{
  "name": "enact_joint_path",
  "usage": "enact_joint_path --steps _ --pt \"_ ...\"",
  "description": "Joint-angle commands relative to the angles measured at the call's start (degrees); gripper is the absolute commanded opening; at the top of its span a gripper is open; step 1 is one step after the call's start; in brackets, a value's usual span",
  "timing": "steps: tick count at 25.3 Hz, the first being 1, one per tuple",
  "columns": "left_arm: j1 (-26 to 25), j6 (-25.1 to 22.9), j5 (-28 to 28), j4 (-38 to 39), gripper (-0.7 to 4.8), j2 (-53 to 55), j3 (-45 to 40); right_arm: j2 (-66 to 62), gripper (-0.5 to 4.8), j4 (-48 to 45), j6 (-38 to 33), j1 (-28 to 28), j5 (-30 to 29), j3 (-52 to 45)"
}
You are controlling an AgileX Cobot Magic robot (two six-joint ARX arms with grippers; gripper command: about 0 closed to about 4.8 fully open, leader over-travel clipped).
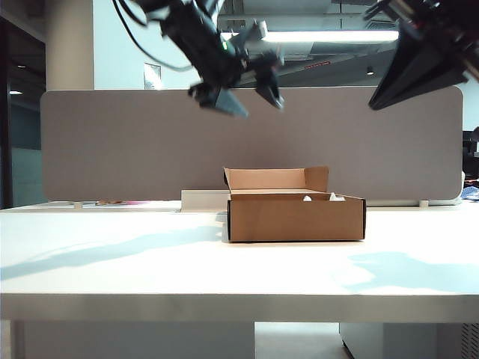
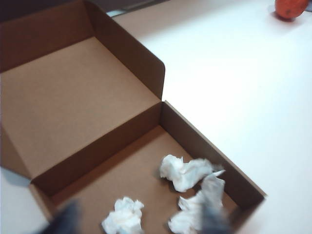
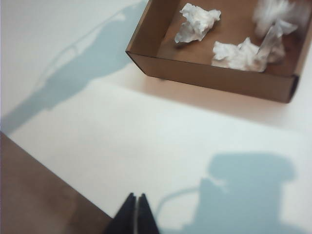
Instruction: Pick up all the paper balls on the table and put them in the paper box.
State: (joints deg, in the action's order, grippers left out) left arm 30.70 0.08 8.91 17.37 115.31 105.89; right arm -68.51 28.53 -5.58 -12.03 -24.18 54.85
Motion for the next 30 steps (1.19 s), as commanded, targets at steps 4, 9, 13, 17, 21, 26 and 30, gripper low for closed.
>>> enact_joint_path --steps 4,9,13,17,21,26,30 --pt "-0.07 -4.76 -0.11 12.55 0.56 -5.68 0.02 16.59 -0.01 -1.57 1.11 5.51 9.14 -7.32" --pt "-0.07 -4.87 0.39 16.44 0.47 -7.28 -0.07 29.42 -0.01 -1.75 -0.9 12.44 8.92 -14.05" --pt "0.0 -6.1 3.54 17.16 -0.06 -10.03 -2.89 38.73 -0.02 -1.4 -1.64 15.45 8.9 -19.85" --pt "0.0 -7.08 3.98 17.14 -0.06 -12.87 -5.77 43.74 -0.02 -2.45 -4.46 15.67 9.03 -24.22" --pt "0.0 -9.6 3.98 15.61 -0.06 -17.62 -11.08 46.84 -0.01 -3.17 -6.49 15.65 9.11 -28.24" --pt "0.0 -10.82 4.0 10.71 -0.06 -26.73 -21.44 50.82 -0.01 -6.67 -7.48 15.65 11.85 -34.12" --pt "0.0 -10.8 3.96 6.6 -0.06 -35.23 -30.1 55.71 -0.02 -11.63 -12.46 15.63 12.83 -38.21"
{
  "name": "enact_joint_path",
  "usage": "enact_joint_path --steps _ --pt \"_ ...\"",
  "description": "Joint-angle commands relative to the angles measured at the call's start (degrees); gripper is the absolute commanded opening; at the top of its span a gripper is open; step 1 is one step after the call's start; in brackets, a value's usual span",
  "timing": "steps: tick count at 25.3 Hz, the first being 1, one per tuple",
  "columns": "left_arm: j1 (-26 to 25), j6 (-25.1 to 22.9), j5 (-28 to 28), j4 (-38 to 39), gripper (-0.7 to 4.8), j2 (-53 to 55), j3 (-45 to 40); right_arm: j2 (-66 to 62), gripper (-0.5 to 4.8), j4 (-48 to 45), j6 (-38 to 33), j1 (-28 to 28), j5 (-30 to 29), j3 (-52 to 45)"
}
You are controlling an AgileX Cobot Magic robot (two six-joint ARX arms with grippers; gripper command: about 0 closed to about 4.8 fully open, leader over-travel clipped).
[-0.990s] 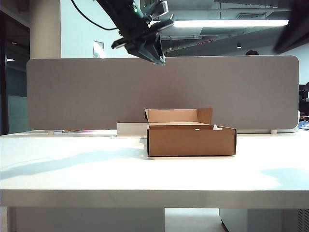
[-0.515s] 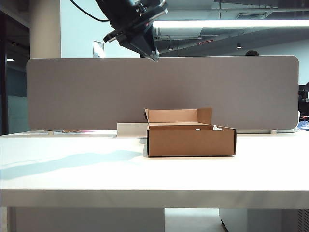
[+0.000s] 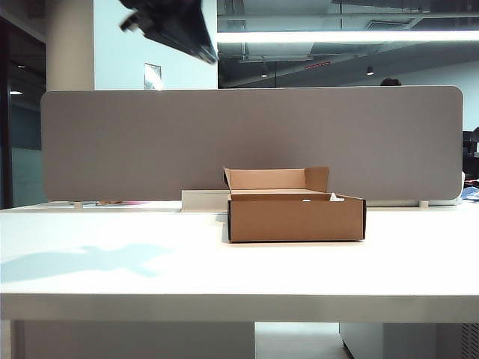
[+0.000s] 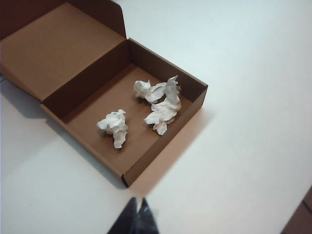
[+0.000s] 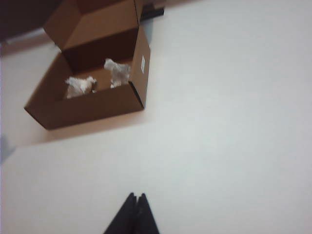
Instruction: Pick up all the paper balls on the table and put them in the paper box.
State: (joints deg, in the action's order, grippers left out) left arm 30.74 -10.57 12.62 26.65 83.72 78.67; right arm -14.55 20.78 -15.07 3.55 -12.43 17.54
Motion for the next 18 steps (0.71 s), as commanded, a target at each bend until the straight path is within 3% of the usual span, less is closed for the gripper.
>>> enact_joint_path --steps 1,5,14,18 --pt "-0.04 -0.15 0.24 -2.99 -0.06 -5.11 -4.28 2.97 -0.02 -4.7 -2.89 0.07 1.77 -1.75" --pt "-0.04 0.04 0.26 -3.96 -0.06 -15.98 -13.49 8.92 -0.02 -11.39 -0.09 0.07 3.91 -8.57" --pt "-0.04 1.18 0.04 -3.91 -0.06 -29.09 -20.87 12.44 -0.02 -18.27 0.52 0.07 3.85 -15.76" --pt "-0.04 1.25 -0.66 -2.84 -0.06 -33.94 -22.73 12.59 -0.02 -18.93 1.25 0.07 7.74 -17.51"
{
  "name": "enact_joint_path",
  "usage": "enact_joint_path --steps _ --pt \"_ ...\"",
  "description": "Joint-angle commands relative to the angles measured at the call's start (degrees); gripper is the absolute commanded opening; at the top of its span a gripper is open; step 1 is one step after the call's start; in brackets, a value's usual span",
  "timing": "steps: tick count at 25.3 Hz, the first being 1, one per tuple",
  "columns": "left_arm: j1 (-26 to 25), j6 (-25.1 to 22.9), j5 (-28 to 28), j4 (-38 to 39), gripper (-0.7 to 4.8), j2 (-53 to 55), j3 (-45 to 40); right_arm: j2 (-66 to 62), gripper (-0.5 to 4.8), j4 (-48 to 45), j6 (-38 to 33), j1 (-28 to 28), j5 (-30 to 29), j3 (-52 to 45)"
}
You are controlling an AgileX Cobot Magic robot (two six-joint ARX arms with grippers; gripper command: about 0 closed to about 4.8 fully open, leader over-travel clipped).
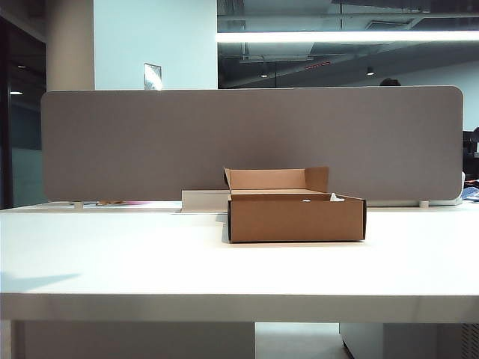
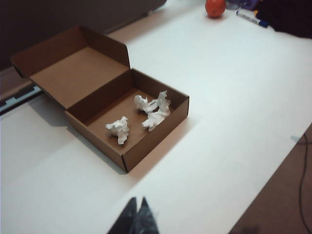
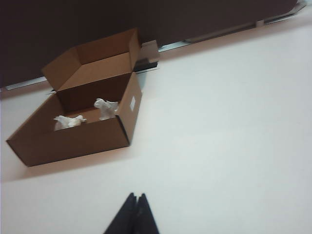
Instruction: Pick up all the paper balls on the table and put them in the paper box.
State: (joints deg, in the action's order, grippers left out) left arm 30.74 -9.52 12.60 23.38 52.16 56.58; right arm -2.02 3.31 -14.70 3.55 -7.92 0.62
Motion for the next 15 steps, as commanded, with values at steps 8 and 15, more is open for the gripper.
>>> enact_joint_path --steps 8,15 --pt "-0.04 0.28 -6.27 5.42 -0.06 -10.16 -0.94 0.07 -0.02 -0.09 6.29 0.09 5.49 -0.61" --pt "-0.04 -0.15 -12.26 5.86 -0.06 -16.13 -4.46 0.07 -0.01 4.94 6.34 0.07 5.42 -0.59"
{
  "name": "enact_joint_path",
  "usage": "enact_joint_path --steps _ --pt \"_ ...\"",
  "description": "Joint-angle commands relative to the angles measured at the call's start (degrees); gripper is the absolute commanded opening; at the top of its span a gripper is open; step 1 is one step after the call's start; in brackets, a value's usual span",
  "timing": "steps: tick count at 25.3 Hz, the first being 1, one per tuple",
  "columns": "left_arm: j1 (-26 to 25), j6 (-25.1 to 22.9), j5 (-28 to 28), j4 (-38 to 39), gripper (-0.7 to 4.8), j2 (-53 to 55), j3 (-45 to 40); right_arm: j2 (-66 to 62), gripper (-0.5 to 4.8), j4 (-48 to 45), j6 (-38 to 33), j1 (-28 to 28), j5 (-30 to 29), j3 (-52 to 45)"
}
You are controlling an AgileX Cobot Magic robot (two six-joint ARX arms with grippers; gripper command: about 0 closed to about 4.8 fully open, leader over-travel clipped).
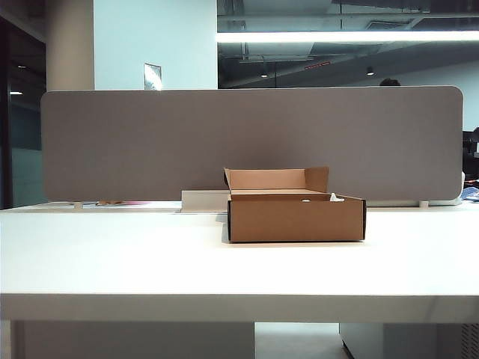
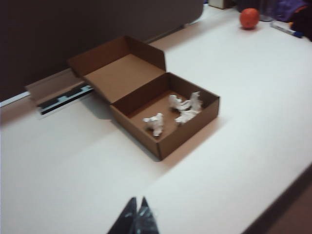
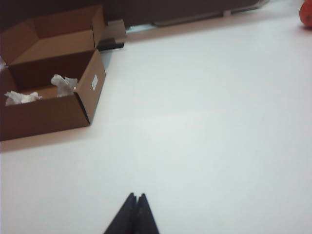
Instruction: Pick up all the paper balls on the table and put them in the paper box.
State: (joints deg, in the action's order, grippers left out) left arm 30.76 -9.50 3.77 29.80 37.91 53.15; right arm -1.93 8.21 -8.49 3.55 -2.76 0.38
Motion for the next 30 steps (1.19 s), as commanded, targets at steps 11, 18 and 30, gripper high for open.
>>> enact_joint_path --steps 11,18,30 --pt "-0.09 3.1 -10.73 -8.79 -0.06 -13.05 -17.38 0.0 -0.01 0.04 0.13 0.07 0.26 -0.35" --pt "-0.09 8.52 -14.25 -15.58 -0.06 -16.74 -28.94 0.0 -0.01 0.09 0.13 0.07 0.24 -0.35" --pt "-20.17 14.4 -5.31 -26.75 -0.06 -24.65 -41.94 0.07 -0.01 0.13 0.13 0.04 0.26 -0.35"
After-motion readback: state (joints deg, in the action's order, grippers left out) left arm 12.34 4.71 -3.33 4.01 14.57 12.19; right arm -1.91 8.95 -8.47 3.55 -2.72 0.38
